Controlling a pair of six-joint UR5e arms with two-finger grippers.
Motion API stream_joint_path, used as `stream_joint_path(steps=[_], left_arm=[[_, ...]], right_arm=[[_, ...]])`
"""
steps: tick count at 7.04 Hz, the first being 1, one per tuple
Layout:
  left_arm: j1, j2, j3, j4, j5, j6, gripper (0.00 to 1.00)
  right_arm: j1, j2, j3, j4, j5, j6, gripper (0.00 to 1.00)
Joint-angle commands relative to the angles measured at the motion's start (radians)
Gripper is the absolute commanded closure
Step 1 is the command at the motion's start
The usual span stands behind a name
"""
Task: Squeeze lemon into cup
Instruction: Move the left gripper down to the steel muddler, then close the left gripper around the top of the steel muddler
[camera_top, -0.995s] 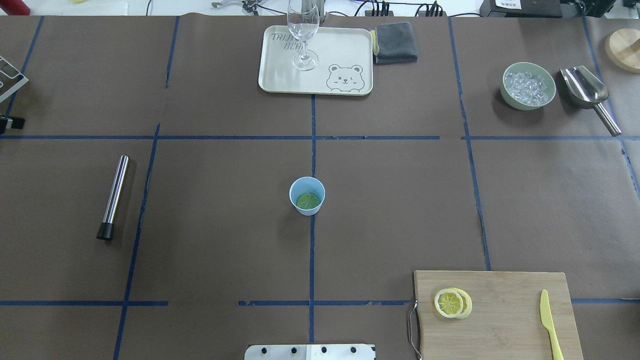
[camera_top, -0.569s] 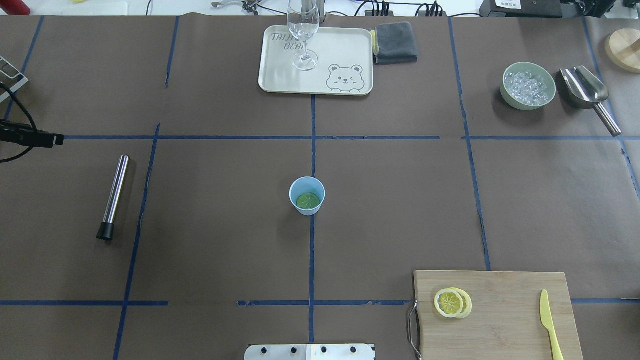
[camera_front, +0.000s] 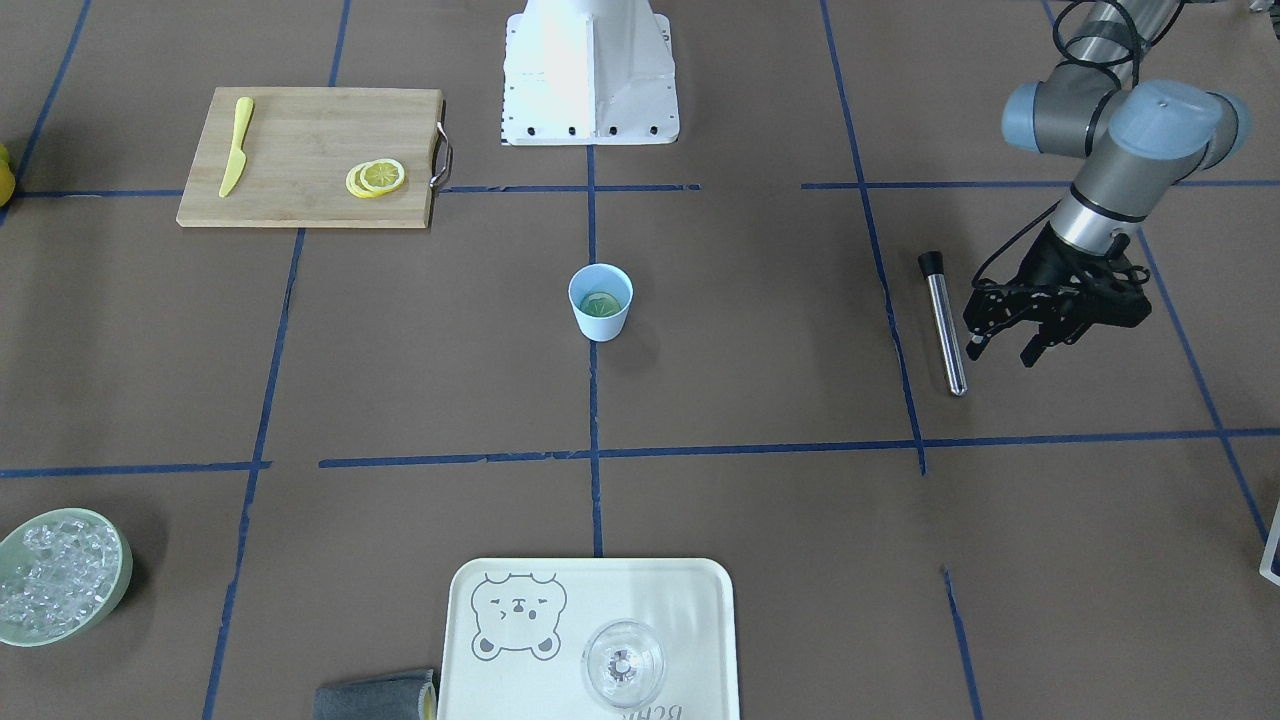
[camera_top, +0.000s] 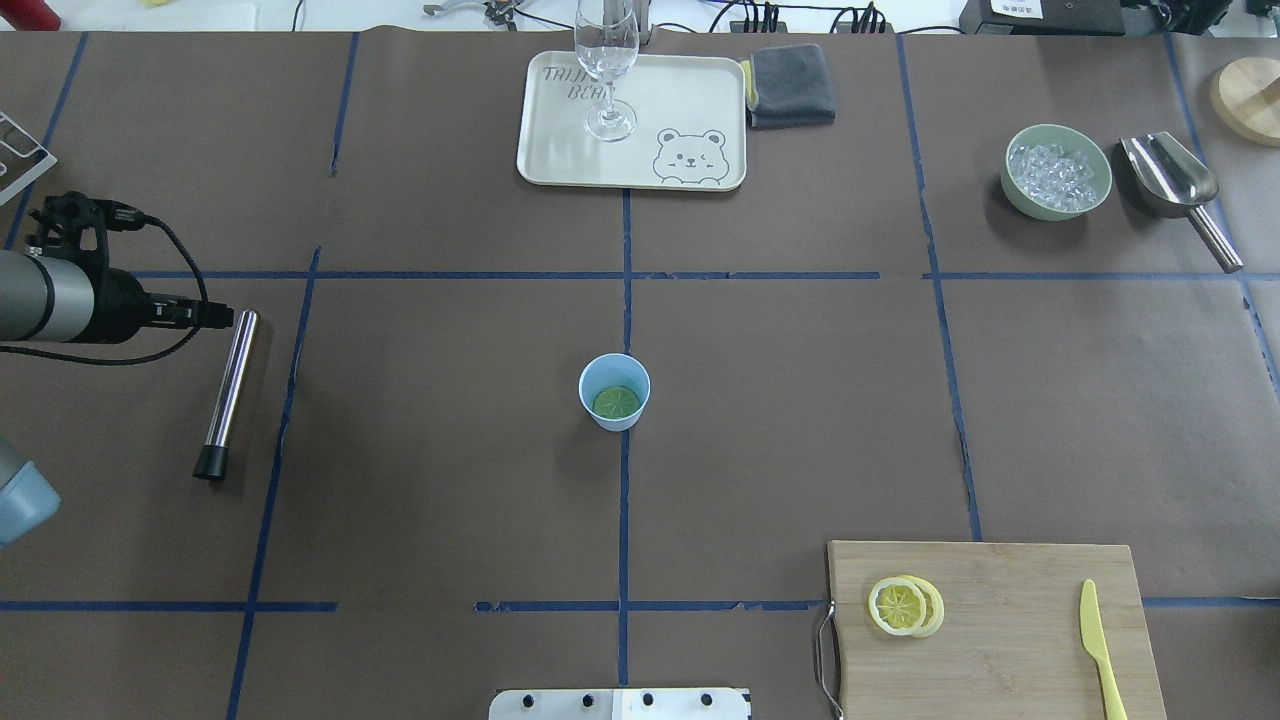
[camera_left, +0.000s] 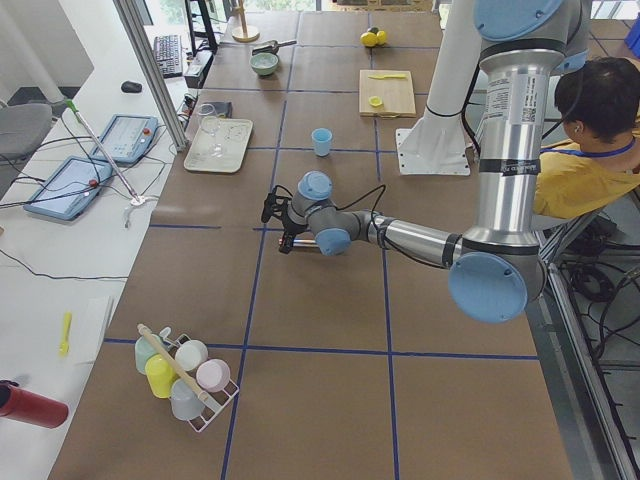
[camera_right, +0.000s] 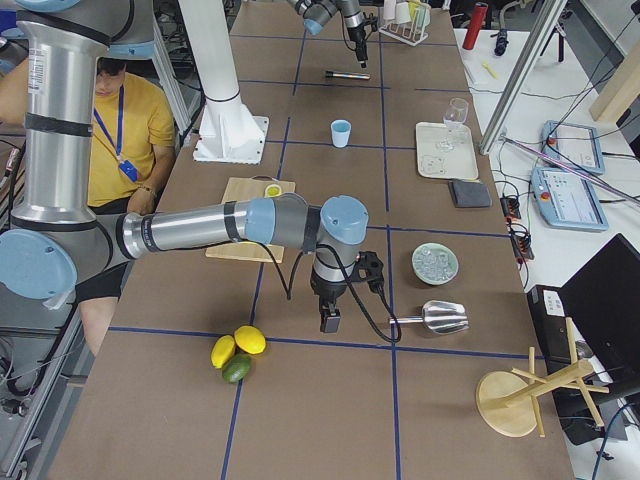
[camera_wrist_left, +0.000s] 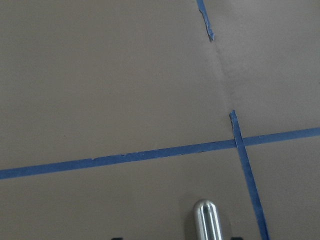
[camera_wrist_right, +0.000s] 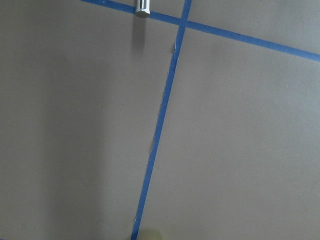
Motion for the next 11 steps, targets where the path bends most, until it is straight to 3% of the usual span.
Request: stream_joint_path(steps=[1,3,9,10,11], left_arm=[[0.040,-0.021,0.031,0.001,0.043,-0.008,0.25],[0.051,-0.021,0.031,0.001,0.054,-0.008,0.31],[0.099,-0.023,0.034,0.002,0.106,-0.010,0.36],[0.099,-0.023,0.033,0.002,0.106,-0.010,0.40],[0.099,-0.023,0.033,0.001,0.106,-0.011,0.54]], right_arm=[[0.007,0.001,-0.007,0.000,0.000,-0.008,0.00],[0.012,0.001,-0.013,0.000,0.000,-0.014,0.00],[0.013,0.003,-0.020,0.000,-0.002,-0.016,0.00],[0.013,0.001,-0.020,0.000,-0.002,-0.016,0.00],[0.015,0.003,-0.020,0.000,-0.002,-0.016,0.00]])
